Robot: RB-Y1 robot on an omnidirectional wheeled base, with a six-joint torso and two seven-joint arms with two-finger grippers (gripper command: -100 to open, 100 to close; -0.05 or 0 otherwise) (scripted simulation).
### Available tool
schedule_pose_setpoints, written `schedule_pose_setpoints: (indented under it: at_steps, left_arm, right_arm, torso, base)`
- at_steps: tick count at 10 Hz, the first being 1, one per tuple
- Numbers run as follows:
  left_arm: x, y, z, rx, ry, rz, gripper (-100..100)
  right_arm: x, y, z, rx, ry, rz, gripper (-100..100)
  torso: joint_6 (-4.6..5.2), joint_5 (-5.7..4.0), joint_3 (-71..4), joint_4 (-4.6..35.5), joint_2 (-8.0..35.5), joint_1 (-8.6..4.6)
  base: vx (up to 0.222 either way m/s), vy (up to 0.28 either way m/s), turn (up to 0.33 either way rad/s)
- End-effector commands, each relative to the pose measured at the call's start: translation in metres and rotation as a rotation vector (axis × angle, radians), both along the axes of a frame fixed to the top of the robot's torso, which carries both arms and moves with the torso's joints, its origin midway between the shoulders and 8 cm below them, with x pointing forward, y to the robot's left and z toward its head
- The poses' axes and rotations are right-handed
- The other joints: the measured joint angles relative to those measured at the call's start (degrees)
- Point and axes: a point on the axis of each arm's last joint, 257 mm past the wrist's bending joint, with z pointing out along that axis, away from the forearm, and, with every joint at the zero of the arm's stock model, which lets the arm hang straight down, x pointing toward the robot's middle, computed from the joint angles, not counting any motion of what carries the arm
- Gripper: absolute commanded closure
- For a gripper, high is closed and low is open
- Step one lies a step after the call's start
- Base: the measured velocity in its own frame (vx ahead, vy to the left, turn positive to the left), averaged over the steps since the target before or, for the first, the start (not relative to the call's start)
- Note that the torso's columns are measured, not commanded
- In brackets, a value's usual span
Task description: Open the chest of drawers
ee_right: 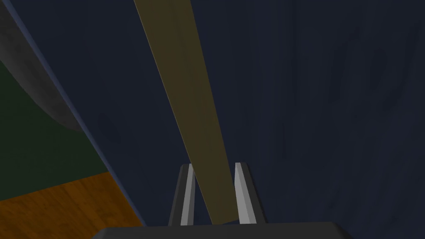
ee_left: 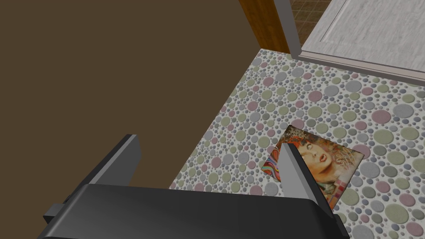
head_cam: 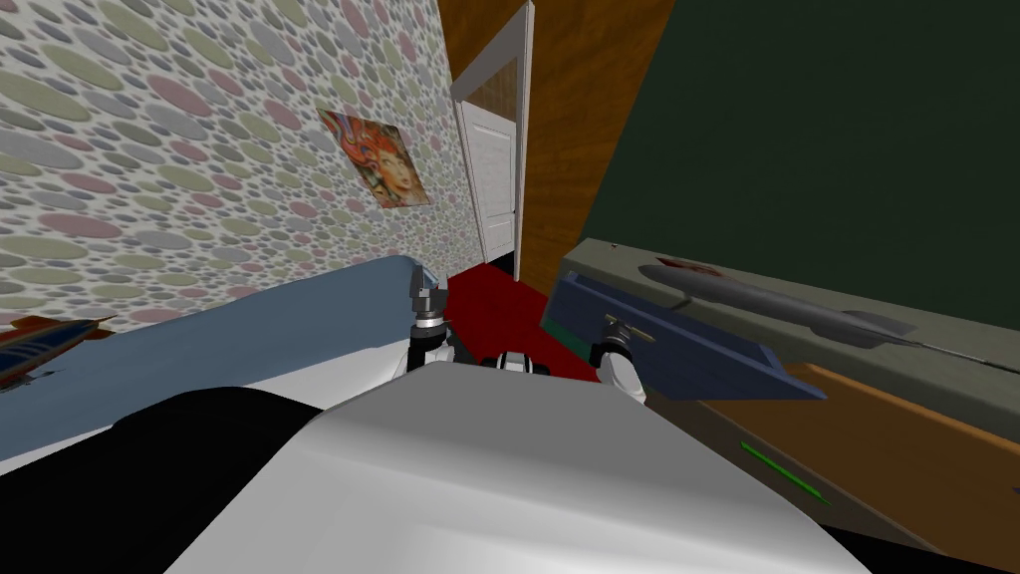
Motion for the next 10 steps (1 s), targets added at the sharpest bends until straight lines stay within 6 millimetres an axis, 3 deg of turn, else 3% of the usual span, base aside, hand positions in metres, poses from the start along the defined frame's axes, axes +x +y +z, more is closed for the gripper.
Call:
schedule_pose_setpoints:
  at_steps: [1,3,4,7,8,10]
  left_arm:
    - [0.0,0.0,0.0,0.0,0.0,0.0,0]
    - [0.0,0.0,0.0,0.0,0.0,0.0,0]
    - [0.0,0.0,0.0,0.0,0.0,0.0,0]
    - [0.0,0.0,0.0,0.0,0.0,0.0,0]
    - [0.0,0.0,0.0,0.0,0.0,0.0,0]
    - [0.0,0.0,0.0,0.0,0.0,0.0,0]
  right_arm:
    - [0.001,0.003,0.006,-0.005,-0.01,0.004,100]
    - [0.002,0.006,0.012,-0.011,-0.02,0.007,100]
    - [-0.015,-0.006,-0.001,-0.023,0.032,0.02,-100]
    - [-0.016,-0.006,-0.005,0.017,0.025,0.014,-100]
    - [-0.031,-0.018,-0.007,-0.019,0.064,0.033,-100]
    - [-0.032,-0.018,-0.011,0.034,0.048,0.026,-100]
  torso:
    - [-0.04,-0.08,0.1,-0.1,0.1,0.21]
    - [-0.09,-0.06,0.1,0.0,0.2,0.25]
    - [-0.08,0.02,0.1,0.0,0.2,0.23]
    - [-0.14,-0.44,-0.2,-0.4,-0.4,-0.38]
    - [-0.13,-0.4,-0.1,-0.3,-0.3,-0.23]
    - [-0.13,-0.3,0.0,-0.3,-0.1,0.04]
  base:
    - [-0.156,0.137,-0.04]
    - [-0.153,0.128,-0.034]
    - [0.033,0.081,-0.11]
    - [0.007,-0.008,0.016]
    - [0.0,0.0,0.0]
    - [-0.01,0.011,-0.033]
